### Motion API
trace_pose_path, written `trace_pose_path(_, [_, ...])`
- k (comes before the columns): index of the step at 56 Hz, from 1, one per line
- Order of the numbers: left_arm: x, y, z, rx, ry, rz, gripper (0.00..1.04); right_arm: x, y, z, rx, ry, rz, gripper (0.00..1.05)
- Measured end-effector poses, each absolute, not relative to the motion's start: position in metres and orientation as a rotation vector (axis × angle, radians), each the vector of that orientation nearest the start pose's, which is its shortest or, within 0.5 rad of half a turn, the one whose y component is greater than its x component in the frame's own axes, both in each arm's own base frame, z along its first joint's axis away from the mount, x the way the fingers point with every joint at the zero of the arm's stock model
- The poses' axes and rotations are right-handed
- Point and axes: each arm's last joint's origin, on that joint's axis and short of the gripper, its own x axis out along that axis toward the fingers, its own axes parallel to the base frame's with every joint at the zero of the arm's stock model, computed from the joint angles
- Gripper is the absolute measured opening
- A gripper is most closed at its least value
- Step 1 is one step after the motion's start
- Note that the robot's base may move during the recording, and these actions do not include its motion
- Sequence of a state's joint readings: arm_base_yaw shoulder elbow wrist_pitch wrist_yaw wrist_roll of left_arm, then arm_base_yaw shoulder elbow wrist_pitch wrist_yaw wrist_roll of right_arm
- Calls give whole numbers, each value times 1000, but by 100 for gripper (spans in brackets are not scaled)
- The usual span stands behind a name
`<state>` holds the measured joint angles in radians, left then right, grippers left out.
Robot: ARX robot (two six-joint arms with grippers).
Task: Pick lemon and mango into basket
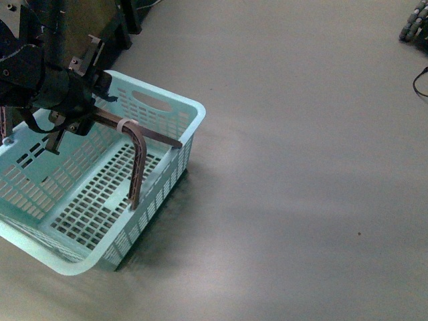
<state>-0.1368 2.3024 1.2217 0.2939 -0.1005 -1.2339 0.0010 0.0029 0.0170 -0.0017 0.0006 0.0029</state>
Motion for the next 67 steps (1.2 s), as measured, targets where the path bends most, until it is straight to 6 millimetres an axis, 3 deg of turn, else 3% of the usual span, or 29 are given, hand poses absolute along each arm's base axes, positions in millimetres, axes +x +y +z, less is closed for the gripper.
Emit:
trace_pose_path(15, [398,-55,63,-1161,688,444,29,97,0,169,3,-12,0,96])
trace_pose_path(26, [366,-53,118,-1255,604,392,28,97,0,169,3,-12,0,96])
trace_pose_path(32, [333,-50,170,-1306,515,343,28,97,0,169,3,-12,0,96])
trace_pose_path(47, [270,-55,254,-1422,403,215,28,97,0,169,3,-12,0,96])
trace_pose_path(57, [244,-54,282,-1438,349,179,28,97,0,169,3,-12,0,96])
trace_pose_path(67, [236,-52,295,-1426,305,163,28,97,0,169,3,-12,0,96])
